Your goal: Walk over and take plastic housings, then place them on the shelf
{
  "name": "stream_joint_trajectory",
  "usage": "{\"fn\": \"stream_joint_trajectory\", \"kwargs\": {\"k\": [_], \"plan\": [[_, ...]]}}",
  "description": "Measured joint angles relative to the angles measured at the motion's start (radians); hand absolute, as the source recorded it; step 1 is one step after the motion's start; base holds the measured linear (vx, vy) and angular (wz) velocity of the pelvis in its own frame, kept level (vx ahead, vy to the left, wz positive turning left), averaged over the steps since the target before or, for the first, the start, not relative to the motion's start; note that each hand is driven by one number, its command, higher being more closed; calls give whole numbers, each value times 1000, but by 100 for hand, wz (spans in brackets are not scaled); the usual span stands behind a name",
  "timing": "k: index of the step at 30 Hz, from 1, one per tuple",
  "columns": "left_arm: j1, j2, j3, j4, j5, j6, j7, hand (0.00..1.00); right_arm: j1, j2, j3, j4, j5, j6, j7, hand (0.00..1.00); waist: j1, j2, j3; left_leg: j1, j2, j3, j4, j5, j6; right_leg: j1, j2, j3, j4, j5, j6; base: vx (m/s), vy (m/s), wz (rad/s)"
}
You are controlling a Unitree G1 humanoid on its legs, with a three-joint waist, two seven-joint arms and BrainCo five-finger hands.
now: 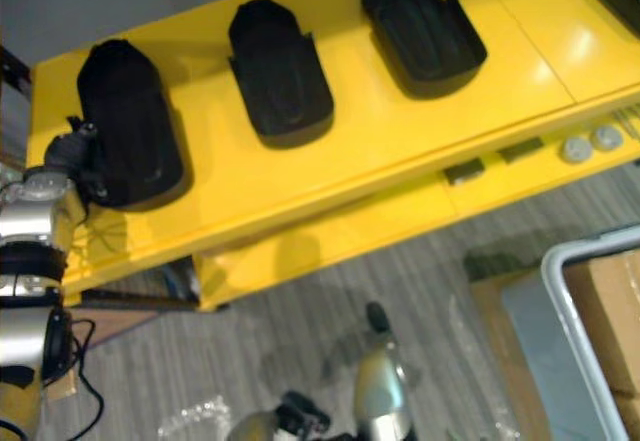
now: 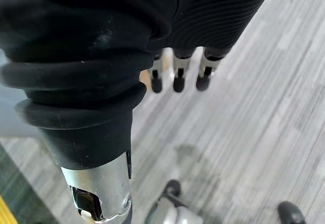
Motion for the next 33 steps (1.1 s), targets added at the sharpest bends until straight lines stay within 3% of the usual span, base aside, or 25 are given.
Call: {"fn": "stream_joint_trajectory", "kwargs": {"k": [9, 11, 15, 18, 20, 22, 23, 25, 26, 30, 33], "plan": [[-24, 0, 1, 0, 48, -5, 96, 0, 2, 0, 8, -7, 1, 3, 0, 0, -3, -1, 0, -2, 6, 0, 14, -9, -2, 2, 2, 1, 0, 1, 1, 0, 0, 0], [-46, 1, 1, 0, 120, -30, 156, 0, 4, 0, 8, -5, 1, 0, 3, 0, -3, -2, 1, -2, 7, 1, 14, -9, -2, 2, 3, 1, 0, 1, 1, 0, 0, 0], [-73, 1, 1, -8, 153, -65, 234, 0, 5, 0, 8, -3, 1, -7, 17, 0, -3, -2, 1, 0, 10, 1, 14, -9, -2, 4, 6, 1, -1, 1, 0, 0, 0, 0], [-76, 2, 1, -19, 188, -108, 347, 0, 6, 0, 9, 0, 1, -9, 18, 0, -8, -2, 1, 5, 12, 0, 13, -9, -2, 13, 7, 0, -7, 2, 1, 0, 0, 0], [-78, 2, 2, -21, 233, -150, 433, 0, 10, 2, 9, 2, 1, -22, 17, 0, -11, -4, 1, 22, 13, 0, 10, -10, -3, 34, 9, -1, -14, 2, 1, 2, 5, -2], [-82, 15, 2, -73, 300, -242, 559, 0, 13, 9, 9, 2, 1, -34, 4, 0, -11, -9, -2, 37, 13, 0, 5, -12, -7, 53, 9, -2, -26, 2, 2, 0, 0, 0], [-85, 16, 2, -96, 321, -270, 590, 0, 14, 12, 9, 2, 1, -34, -2, 0, -10, -10, -2, 40, 13, 0, 4, -12, -7, 56, 8, -2, -27, 2, 2, 0, 0, 0], [-94, 16, 1, -177, 369, -390, 688, 0, 17, 15, 9, 3, 1, -26, -3, 0, 3, -11, -6, 55, 12, -1, -3, -12, -7, 75, 9, -6, -37, 2, 2, 0, 0, 0], [64, -72, 6, -381, 471, -677, 788, 0, 65, 32, 8, 72, -1, 6, -11, 0, 57, -25, -220, 106, -8, -8, -63, 6, -20, 122, 3, -31, -57, -2, -4, 0, 0, 0], [77, -77, 11, -391, 471, -677, 787, 0, 65, 32, 8, 72, -1, 6, -11, 0, 59, -24, -220, 103, -8, -13, -65, 6, -19, 125, 2, -33, -57, -2, -4, 0, 0, 3], [221, -194, 78, -568, 472, -679, 775, 0, 79, 33, 7, 73, 0, 5, -27, 0, 64, -18, -232, 104, -30, -53, -89, 18, -6, 136, -11, -60, -59, -5, -7, 7, 7, 23]]}}
